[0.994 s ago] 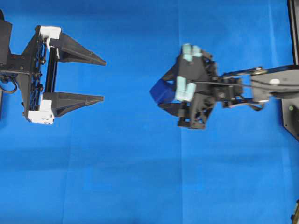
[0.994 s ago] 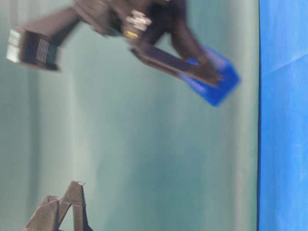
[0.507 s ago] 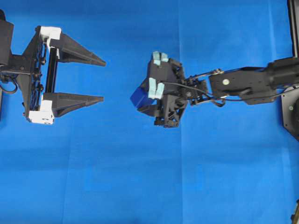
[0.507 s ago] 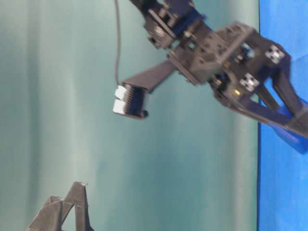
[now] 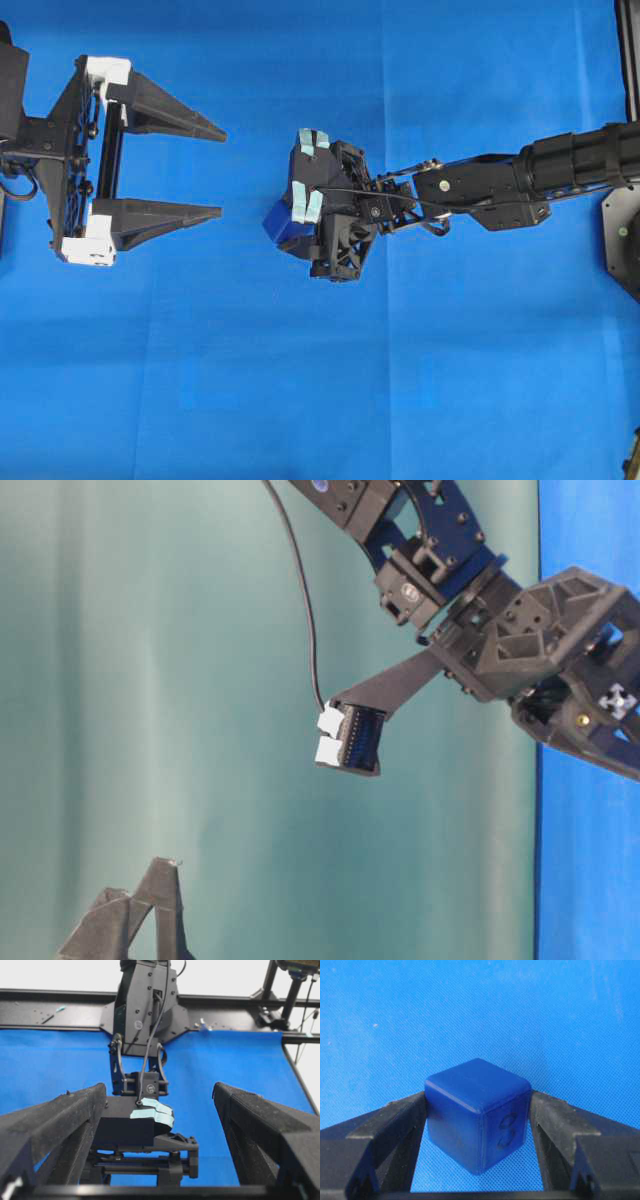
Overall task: Handover the blue block to the right arm after grasping it with the left arm, then place it in the designated position.
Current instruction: 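Lower the cube with the right gripper onto the table, then open the right gripper and retract it to the right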
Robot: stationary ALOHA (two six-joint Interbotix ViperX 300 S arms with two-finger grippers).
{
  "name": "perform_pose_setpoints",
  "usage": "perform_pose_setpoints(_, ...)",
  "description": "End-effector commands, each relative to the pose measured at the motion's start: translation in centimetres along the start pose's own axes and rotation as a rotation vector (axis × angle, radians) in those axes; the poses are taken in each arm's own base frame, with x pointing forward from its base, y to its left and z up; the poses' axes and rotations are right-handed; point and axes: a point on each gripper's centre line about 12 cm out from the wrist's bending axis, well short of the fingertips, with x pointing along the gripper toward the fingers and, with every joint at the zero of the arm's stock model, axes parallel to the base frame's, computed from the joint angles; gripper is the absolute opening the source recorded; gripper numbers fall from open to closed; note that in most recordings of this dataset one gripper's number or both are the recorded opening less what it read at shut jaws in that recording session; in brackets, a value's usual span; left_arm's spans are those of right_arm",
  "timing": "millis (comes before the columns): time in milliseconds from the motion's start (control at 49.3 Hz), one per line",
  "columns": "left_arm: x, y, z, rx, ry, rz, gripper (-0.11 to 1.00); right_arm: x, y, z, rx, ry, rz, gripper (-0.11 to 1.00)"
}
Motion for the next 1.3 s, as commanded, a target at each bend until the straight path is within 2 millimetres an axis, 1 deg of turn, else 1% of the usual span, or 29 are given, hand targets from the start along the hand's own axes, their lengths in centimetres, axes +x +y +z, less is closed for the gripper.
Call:
perform_pose_setpoints(0, -0.3, 0.1, 1.3, -0.002, -0.038, 0.002, 0.93, -0.5, 0.3, 1.4, -0.002, -0.04, 0.012, 0.56)
perform_pose_setpoints(406, -0.3, 0.1, 1.2, 0.0, -0.037, 0.003, 0.93, -0.4, 0.3, 1.1, -0.003, -0.032, 0.01, 0.56)
perform_pose_setpoints(649, -0.3, 0.1, 1.3, 0.0, -0.038, 0.004, 0.93, -0.5, 0.3, 1.3, -0.007, -0.037, 0.01, 0.57)
perform_pose_setpoints(669, -0.3, 0.1, 1.3, 0.0, -0.038, 0.004, 0.93, -0.4, 0.3, 1.2, -0.005, -0.035, 0.009, 0.59)
perform_pose_setpoints(689, -0.3, 0.1, 1.3, 0.001, -0.038, 0.003, 0.93, -0.5, 0.3, 1.4, -0.005, -0.038, 0.01, 0.63)
perform_pose_setpoints(791, -0.3, 0.1, 1.2, 0.0, -0.035, 0.004, 0.93, -0.4, 0.3, 1.3, -0.005, -0.037, 0.009, 0.9)
perform_pose_setpoints(852, -0.2, 0.1, 1.2, -0.002, -0.035, 0.004, 0.93, -0.5, 0.3, 1.3, -0.002, -0.037, 0.009, 0.98)
perform_pose_setpoints(892, -0.2, 0.1, 1.2, -0.002, -0.035, 0.004, 0.93, -0.4, 0.3, 1.3, -0.001, -0.036, 0.008, 0.98)
perform_pose_setpoints(973, -0.2, 0.1, 1.2, -0.002, -0.034, 0.004, 0.93, -0.5, 0.3, 1.3, 0.0, -0.034, 0.008, 0.93)
perform_pose_setpoints(1135, -0.2, 0.1, 1.2, -0.002, -0.034, 0.004, 0.93, -0.7, 0.4, 1.6, 0.003, -0.04, 0.007, 0.94)
perform_pose_setpoints(1277, -0.2, 0.1, 1.2, -0.002, -0.034, 0.004, 0.93, -1.8, 0.5, 2.3, 0.002, -0.053, 0.001, 0.94)
